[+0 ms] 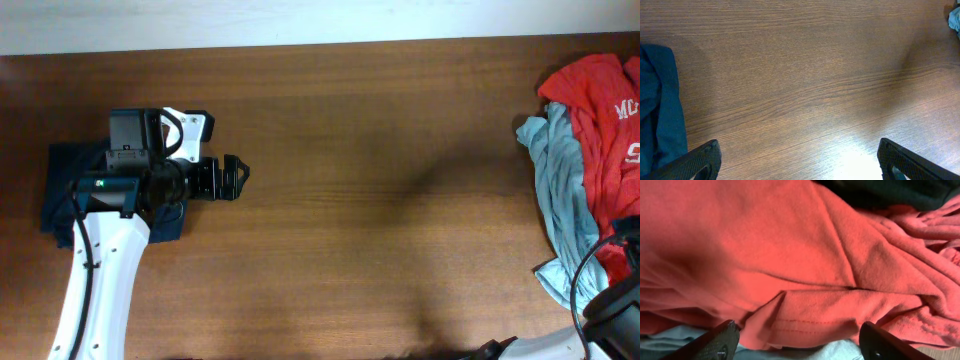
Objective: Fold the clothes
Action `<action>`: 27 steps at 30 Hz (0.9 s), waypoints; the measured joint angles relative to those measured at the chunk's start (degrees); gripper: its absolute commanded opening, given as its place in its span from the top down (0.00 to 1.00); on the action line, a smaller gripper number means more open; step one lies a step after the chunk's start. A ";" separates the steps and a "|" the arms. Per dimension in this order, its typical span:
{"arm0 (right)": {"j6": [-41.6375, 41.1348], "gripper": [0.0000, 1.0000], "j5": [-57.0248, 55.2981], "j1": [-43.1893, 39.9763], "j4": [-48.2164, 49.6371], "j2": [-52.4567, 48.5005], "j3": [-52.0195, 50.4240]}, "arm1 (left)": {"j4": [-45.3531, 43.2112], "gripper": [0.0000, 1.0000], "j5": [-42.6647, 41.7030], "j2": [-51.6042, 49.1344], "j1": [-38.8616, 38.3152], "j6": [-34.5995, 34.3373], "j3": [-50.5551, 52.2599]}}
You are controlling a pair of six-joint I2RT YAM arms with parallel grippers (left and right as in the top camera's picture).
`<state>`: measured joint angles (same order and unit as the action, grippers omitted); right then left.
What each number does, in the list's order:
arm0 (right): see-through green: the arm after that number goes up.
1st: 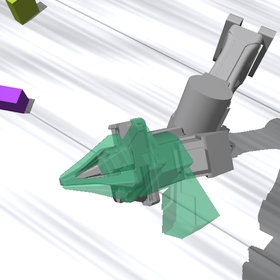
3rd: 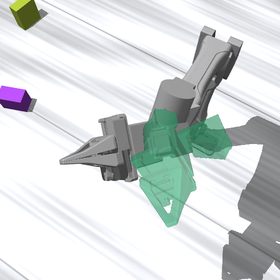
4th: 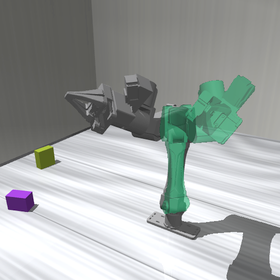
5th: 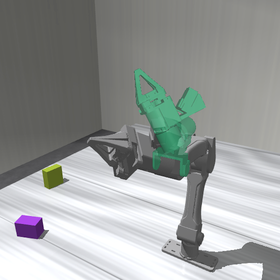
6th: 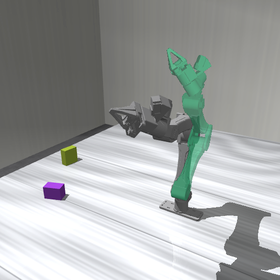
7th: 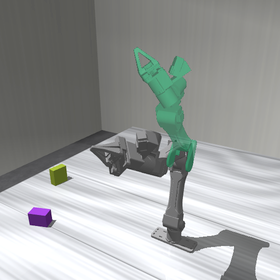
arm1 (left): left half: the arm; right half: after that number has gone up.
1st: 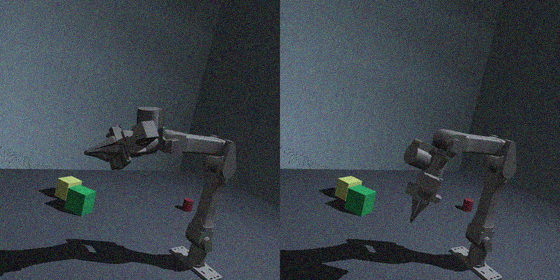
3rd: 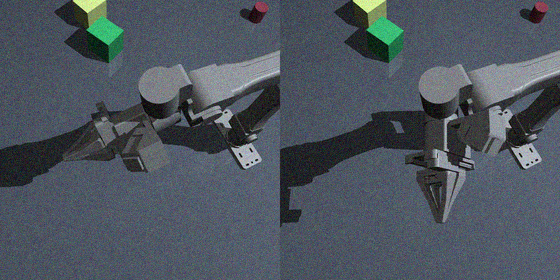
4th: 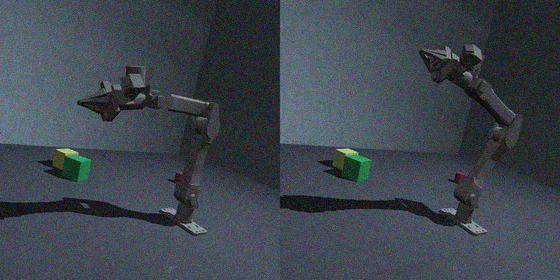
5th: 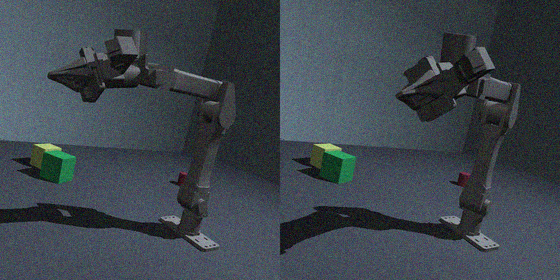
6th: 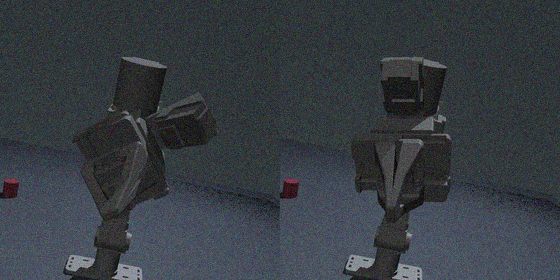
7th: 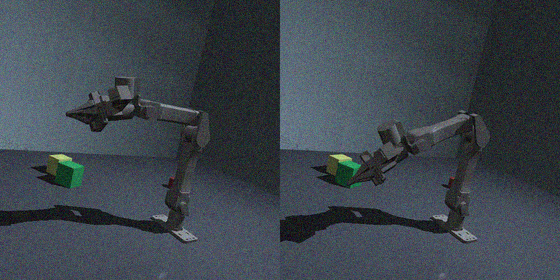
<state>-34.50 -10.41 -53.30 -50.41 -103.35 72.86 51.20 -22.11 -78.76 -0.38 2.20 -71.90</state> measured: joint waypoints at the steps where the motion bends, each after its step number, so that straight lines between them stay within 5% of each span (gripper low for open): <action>1: 0.02 0.18 -0.28 0.00 0.13 0.00 0.00 | 0.00 0.01 0.00 0.00 0.02 0.00 0.00; 13: -0.24 0.20 -0.83 0.00 1.53 0.00 -2.80 | 0.00 0.01 0.00 0.00 0.00 0.00 0.00; 15: -0.26 0.35 -0.94 0.00 2.49 0.00 -3.87 | -0.02 0.01 0.00 0.00 0.00 0.00 0.00; 18: -0.35 0.95 -1.05 0.00 3.61 0.00 -4.68 | 0.00 0.01 0.00 0.00 0.00 0.00 0.00; 27: 0.07 0.96 2.56 -0.02 0.55 0.72 -1.46 | 0.00 0.01 0.00 0.00 0.00 0.00 0.00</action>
<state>-34.44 -7.86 -53.32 -49.87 -102.63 71.40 51.20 -22.11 -78.76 -0.38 2.20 -71.90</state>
